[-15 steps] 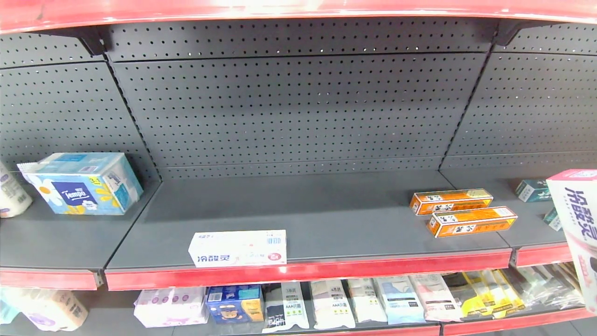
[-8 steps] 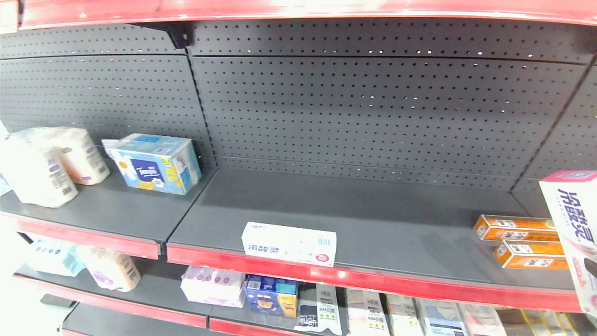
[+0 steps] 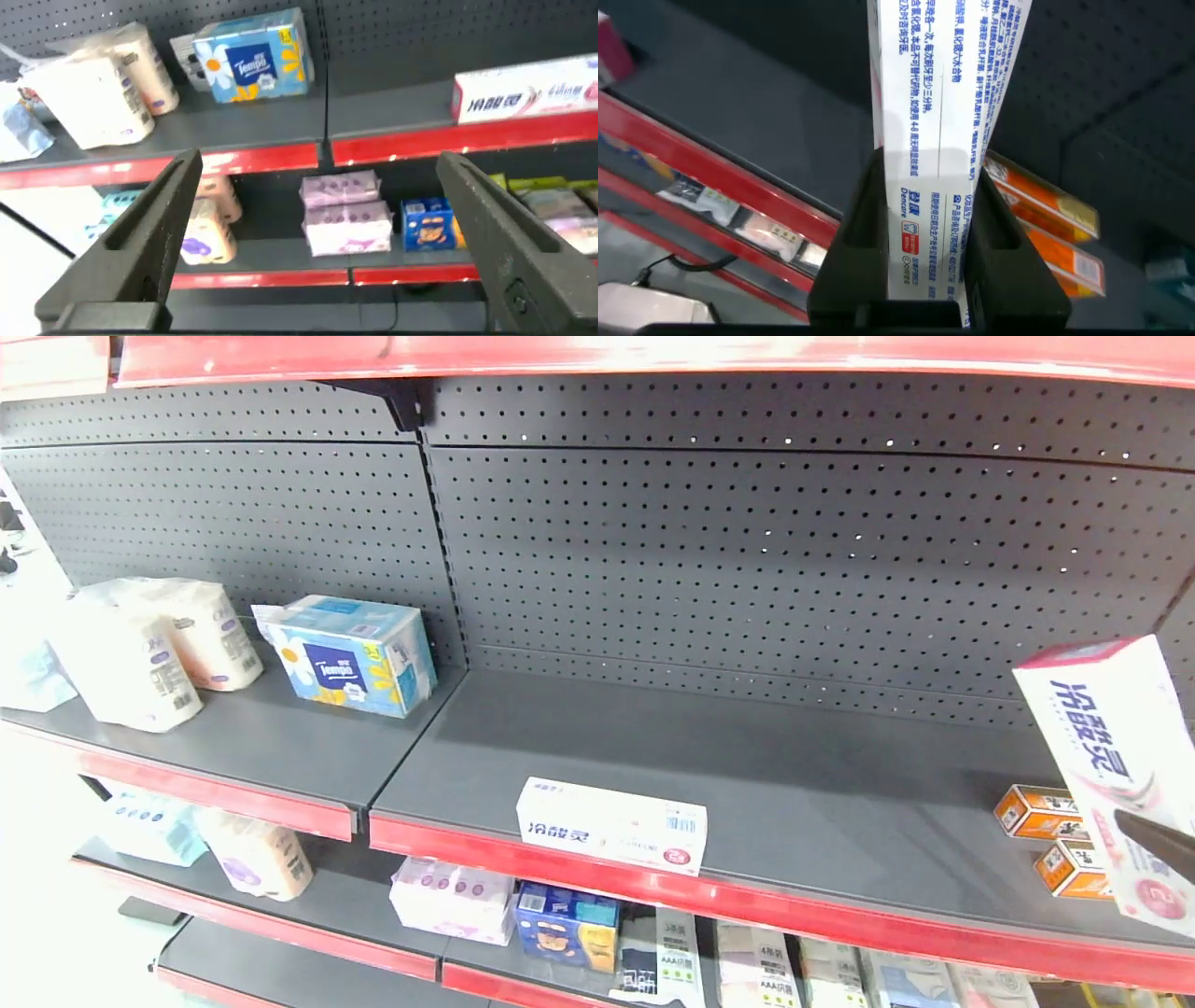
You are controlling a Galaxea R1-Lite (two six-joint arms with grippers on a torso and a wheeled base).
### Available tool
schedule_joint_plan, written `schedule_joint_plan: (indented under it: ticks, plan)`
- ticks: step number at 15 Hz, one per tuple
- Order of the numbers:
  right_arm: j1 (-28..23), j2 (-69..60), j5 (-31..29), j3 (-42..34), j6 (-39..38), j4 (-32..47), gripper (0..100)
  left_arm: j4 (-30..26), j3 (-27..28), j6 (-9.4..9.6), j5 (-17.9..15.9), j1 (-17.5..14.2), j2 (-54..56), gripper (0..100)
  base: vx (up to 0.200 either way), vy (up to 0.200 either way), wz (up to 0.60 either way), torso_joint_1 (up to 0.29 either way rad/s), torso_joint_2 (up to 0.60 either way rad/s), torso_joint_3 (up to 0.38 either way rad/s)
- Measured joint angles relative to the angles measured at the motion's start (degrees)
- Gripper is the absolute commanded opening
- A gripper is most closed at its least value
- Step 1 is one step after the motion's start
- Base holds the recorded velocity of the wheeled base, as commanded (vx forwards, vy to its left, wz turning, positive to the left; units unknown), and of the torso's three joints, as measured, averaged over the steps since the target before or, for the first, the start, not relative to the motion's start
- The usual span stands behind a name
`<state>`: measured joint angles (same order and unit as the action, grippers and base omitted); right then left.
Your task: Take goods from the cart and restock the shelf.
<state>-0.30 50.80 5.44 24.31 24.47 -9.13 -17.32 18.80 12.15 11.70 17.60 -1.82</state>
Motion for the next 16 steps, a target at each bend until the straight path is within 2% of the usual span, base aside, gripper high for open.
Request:
schedule_joint_plan:
  ticks: [1, 2, 4, 6, 8, 9, 10, 12, 14, 16]
  plan:
    - [2.41, 3.04, 0.11, 2.26, -0.24, -0.39, 0, -0.05, -0.41, -0.11, 2.06, 0.15, 0.74, 100, 0.000, 0.000, 0.00, 0.000, 0.00, 0.000]
    - [4.40, 6.06, 0.13, 4.38, -0.50, -1.38, 0, -0.05, -0.80, -0.56, 2.52, 0.15, 1.18, 100, 0.000, 0.000, 0.00, 0.000, 0.00, 0.000]
    - [8.11, 14.17, 0.11, 9.40, -1.29, -6.63, 0, 0.46, -2.77, -3.43, 1.93, 0.30, 1.74, 100, 0.000, 0.000, 0.00, 0.000, 0.00, 0.000]
    - [10.72, 21.16, 0.28, 13.03, -2.11, -12.98, 0, 0.71, -4.24, -4.50, 1.73, 0.30, 1.93, 100, 0.000, 0.000, 0.00, 0.000, 0.00, 0.000]
    - [13.18, 25.42, 1.80, 14.58, -2.16, -13.96, 0, 1.97, -5.96, -5.51, -0.71, 0.33, 1.95, 100, 0.000, 0.000, 0.00, 0.000, 0.00, 0.000]
    - [14.30, 26.78, 2.85, 14.96, -1.87, -12.85, 0, 3.58, -7.56, -5.49, -4.38, 0.34, 1.93, 100, 0.000, 0.000, 0.00, 0.000, 0.00, 0.000]
    - [15.18, 27.67, 3.07, 15.24, -1.62, -12.00, 0, 5.53, -9.48, -5.56, -6.23, 0.41, 1.95, 100, 0.000, 0.000, 0.00, 0.000, 0.00, 0.000]
    - [16.79, 28.61, 3.12, 15.48, -0.99, -11.20, 0, 9.64, -12.61, -6.52, -6.02, 0.41, 1.93, 100, 0.000, 0.000, 0.00, 0.000, 0.00, 0.000]
    - [17.51, 29.00, 3.10, 16.68, 0.71, -9.83, 0, 10.63, -13.70, -6.91, -0.40, 0.41, 1.95, 100, 0.000, 0.000, 0.00, 0.000, 0.00, 0.000]
    - [17.64, 29.22, 3.01, 19.02, 1.17, -7.49, 0, 10.86, -14.12, -10.08, 8.35, 0.41, 1.93, 100, 0.000, 0.000, 0.00, 0.000, 0.00, 0.000]
